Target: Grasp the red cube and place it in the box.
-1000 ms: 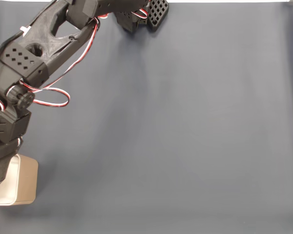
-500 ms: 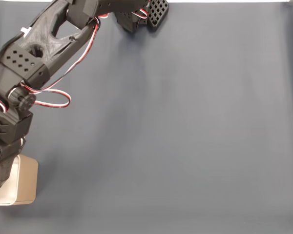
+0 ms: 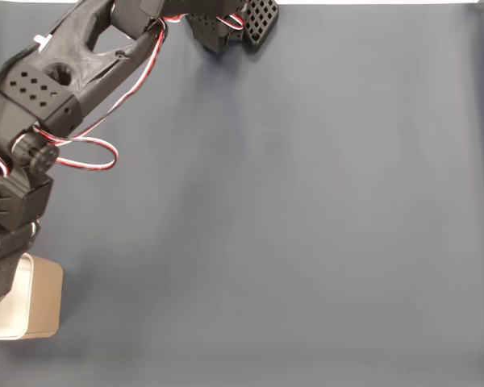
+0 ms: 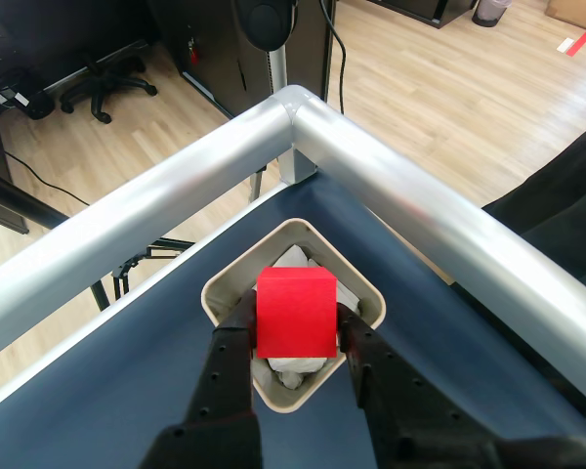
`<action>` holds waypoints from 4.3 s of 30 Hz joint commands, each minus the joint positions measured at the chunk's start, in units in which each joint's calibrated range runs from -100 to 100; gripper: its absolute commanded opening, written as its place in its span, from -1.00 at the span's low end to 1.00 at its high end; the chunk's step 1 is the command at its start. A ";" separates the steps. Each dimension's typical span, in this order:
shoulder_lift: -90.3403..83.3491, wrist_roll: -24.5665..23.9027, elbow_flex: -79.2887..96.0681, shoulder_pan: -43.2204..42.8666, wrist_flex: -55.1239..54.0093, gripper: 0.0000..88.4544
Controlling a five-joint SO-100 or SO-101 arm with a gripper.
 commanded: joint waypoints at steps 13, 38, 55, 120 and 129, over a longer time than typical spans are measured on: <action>-6.54 -0.63 -0.76 -1.19 0.15 -0.92; -7.14 -1.32 -0.22 -1.83 0.40 -0.20; -9.14 -1.76 2.89 -2.69 0.07 -0.22; -85.31 -0.44 110.19 -30.67 -25.01 -1.00; -98.30 -1.66 126.79 -34.08 -26.82 -1.00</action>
